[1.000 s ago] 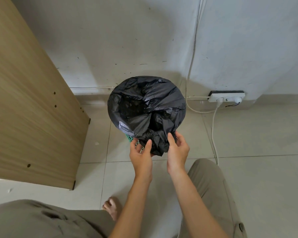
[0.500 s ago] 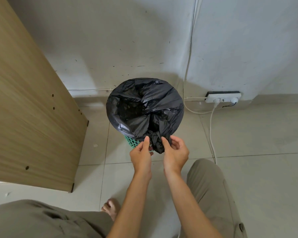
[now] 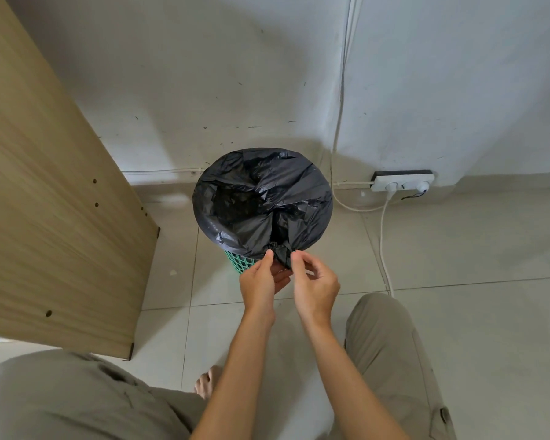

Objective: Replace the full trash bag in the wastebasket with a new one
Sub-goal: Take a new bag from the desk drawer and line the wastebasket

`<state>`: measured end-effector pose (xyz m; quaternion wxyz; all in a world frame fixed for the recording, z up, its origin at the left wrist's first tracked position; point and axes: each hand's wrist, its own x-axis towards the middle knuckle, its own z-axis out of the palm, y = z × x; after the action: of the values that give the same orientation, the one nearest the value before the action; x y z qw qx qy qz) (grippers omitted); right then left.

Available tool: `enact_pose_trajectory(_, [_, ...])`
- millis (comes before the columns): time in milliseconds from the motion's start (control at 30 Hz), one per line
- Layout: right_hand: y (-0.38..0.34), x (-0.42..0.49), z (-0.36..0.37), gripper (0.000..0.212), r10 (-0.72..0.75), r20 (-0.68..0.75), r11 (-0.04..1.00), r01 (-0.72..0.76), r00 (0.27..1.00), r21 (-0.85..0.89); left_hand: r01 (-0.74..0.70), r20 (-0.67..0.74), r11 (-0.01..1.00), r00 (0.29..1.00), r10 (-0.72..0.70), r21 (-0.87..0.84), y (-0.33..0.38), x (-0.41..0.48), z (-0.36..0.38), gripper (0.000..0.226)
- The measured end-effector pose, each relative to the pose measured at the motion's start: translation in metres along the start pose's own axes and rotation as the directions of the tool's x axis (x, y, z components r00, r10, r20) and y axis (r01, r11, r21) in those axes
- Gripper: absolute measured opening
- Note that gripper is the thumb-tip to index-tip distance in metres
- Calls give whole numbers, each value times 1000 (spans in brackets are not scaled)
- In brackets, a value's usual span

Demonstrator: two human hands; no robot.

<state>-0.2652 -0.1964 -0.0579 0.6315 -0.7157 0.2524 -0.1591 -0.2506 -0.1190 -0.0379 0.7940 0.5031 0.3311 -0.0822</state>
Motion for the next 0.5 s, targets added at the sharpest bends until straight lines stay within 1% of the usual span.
enact_pose_trajectory(67, [2, 2, 1, 24, -96, 26, 989, 98, 995, -112, 22, 9, 1000, 1000, -22, 10, 4, 1, 2, 24])
enact_pose_trajectory(100, [5, 5, 1, 24, -145, 26, 974, 147, 989, -172, 33, 12, 999, 999, -33, 15, 4, 3, 2, 25])
enact_pose_trajectory(133, [8, 7, 2, 18, -181, 18, 962, 181, 983, -204, 44, 19, 999, 999, -44, 25, 5, 5, 2, 27])
enact_pose_trajectory(200, [8, 11, 0, 5, -156, 13, 968, 156, 988, -196, 57, 35, 997, 998, -59, 48, 3, 7, 2, 33])
enact_pose_trajectory(267, [4, 12, -3, 7, -47, -6, 991, 46, 999, -122, 44, 23, 998, 999, -45, 53, 0, 9, 4, 33])
enact_pose_trajectory(300, [3, 14, -4, 9, 42, -27, 999, -42, 999, -21, 37, 15, 999, 999, -38, 39, -1, 10, 5, 32])
enact_pose_trajectory(333, [-1, 15, -4, 12, 164, -36, 979, -158, 986, 129, 36, 15, 999, 999, -36, 27, -2, 10, 5, 32])
enact_pose_trajectory(367, [-4, 16, -4, 14, 296, -19, 914, -277, 955, 298, 42, 23, 999, 999, -42, 21, -3, 11, 5, 34])
enact_pose_trajectory(400, [-7, 17, -3, 16, 404, 16, 822, -370, 915, 433, 50, 34, 998, 998, -51, 24, -3, 11, 6, 36])
enact_pose_trajectory(433, [-9, 17, -2, 18, 469, 48, 744, -424, 882, 517, 58, 43, 998, 997, -59, 23, -4, 11, 6, 39])
enact_pose_trajectory(467, [-10, 16, 0, 20, 495, 67, 707, -446, 866, 549, 62, 44, 998, 997, -63, 21, -4, 11, 6, 40])
enact_pose_trajectory(500, [-10, 16, 1, 20, 488, 66, 725, -447, 870, 524, 61, 37, 998, 997, -62, 20, -5, 11, 7, 41])
